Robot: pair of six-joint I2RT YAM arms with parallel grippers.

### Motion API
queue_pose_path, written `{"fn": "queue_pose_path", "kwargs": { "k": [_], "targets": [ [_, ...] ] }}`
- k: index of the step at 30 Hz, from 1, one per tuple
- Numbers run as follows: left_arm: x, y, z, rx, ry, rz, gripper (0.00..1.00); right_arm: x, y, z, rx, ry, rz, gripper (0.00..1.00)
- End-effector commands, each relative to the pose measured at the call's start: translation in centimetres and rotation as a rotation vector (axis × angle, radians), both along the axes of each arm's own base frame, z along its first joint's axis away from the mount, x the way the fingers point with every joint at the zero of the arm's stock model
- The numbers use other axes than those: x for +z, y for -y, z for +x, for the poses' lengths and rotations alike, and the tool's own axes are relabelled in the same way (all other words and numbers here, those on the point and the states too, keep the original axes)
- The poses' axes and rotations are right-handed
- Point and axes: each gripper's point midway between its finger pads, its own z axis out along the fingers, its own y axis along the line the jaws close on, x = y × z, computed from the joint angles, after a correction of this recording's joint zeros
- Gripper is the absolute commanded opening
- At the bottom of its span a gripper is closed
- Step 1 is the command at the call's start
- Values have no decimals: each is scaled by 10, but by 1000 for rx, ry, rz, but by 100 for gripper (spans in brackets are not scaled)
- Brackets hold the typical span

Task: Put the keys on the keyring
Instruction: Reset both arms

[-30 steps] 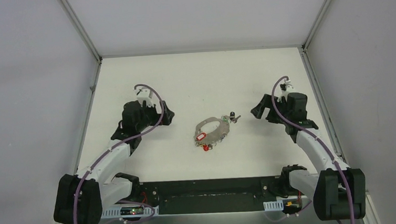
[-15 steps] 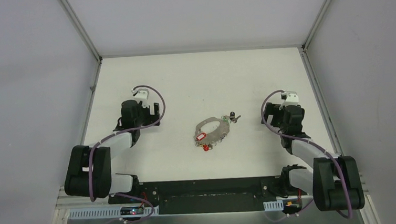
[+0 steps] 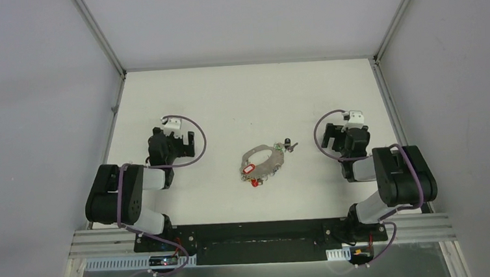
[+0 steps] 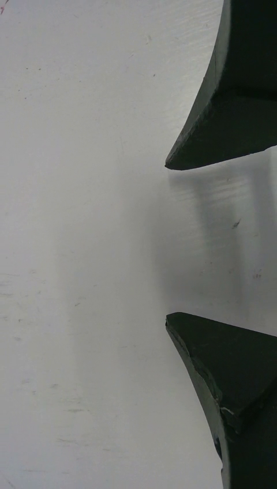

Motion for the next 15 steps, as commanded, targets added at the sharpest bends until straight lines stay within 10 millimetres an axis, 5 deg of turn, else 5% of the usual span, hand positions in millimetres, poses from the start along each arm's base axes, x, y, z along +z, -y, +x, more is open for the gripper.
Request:
{"fn": "queue_pose_path", "kwargs": {
  "k": [1,15],
  "targets": [
    [25,-13,24,90,55,-9,99,34,19,30,-116,118,-4,100],
    [25,-14,24,95,61,-11,99,32,10,33,-60,104,-16,100]
  ]
}}
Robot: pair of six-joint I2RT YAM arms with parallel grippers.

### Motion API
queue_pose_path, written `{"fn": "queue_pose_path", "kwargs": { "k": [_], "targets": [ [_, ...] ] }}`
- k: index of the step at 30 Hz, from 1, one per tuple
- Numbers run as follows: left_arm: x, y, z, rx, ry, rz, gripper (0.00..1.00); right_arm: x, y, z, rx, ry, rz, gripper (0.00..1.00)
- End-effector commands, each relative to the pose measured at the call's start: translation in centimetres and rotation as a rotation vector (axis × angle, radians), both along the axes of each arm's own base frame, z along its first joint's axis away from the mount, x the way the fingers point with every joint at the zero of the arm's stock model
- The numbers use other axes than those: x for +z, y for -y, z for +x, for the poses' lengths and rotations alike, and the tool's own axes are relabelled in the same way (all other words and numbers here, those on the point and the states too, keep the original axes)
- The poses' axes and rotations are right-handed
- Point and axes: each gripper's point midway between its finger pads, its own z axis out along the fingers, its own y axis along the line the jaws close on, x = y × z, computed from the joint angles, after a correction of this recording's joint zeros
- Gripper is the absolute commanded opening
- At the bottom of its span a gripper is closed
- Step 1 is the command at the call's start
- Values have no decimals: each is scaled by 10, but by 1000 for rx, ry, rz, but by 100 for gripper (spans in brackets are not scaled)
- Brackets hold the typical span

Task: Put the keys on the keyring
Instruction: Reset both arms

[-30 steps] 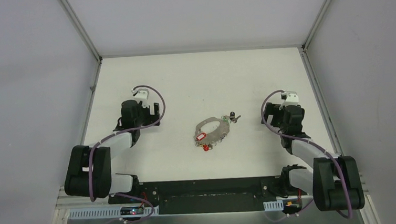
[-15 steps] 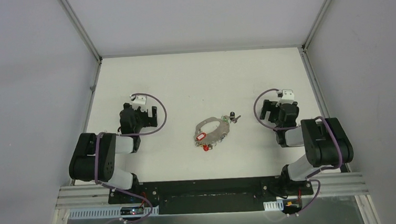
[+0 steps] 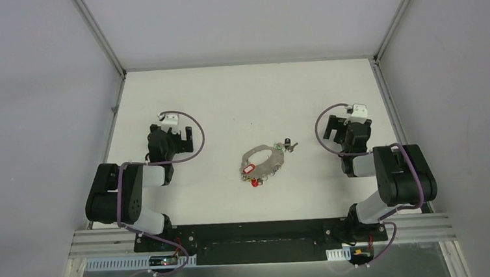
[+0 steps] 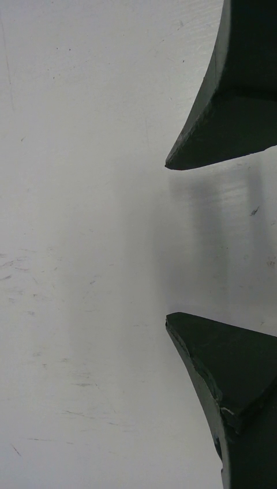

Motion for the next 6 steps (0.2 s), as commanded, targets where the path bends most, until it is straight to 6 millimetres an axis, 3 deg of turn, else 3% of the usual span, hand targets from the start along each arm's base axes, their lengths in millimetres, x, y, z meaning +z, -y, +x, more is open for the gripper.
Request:
{"fn": "queue_pose_path", "kwargs": {
  "k": [1,6],
  "targets": [
    [14,-4,10,25,46,-6,99,16,-3,11,20,52,-2,100],
    [13,-5,10,27,45,-6,99,14,-12,13,78,38,-5,100]
  ]
}}
